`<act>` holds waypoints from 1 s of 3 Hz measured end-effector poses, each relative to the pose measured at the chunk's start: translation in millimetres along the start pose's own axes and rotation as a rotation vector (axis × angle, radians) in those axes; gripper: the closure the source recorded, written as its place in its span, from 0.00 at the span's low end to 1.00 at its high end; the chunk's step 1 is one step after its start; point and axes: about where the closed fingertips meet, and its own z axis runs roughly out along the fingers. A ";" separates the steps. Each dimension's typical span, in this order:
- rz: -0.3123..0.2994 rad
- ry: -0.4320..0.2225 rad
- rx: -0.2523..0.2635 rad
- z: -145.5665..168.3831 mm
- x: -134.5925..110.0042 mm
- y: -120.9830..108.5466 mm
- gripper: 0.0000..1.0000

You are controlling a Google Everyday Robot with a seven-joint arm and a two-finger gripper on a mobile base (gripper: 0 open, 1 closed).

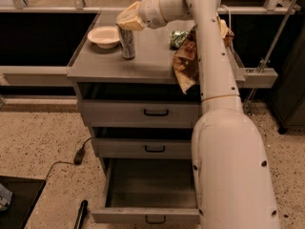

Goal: Pick redbull can from bottom drawer and place on counter

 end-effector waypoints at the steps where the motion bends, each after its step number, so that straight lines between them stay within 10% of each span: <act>1: 0.001 0.001 0.000 -0.3 0.8 0.1 0.81; 3: 0.001 0.001 0.000 -0.2 0.8 0.1 0.34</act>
Offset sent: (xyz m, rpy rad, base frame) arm 0.0001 -0.0008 -0.0005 -0.0004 0.0005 -0.0010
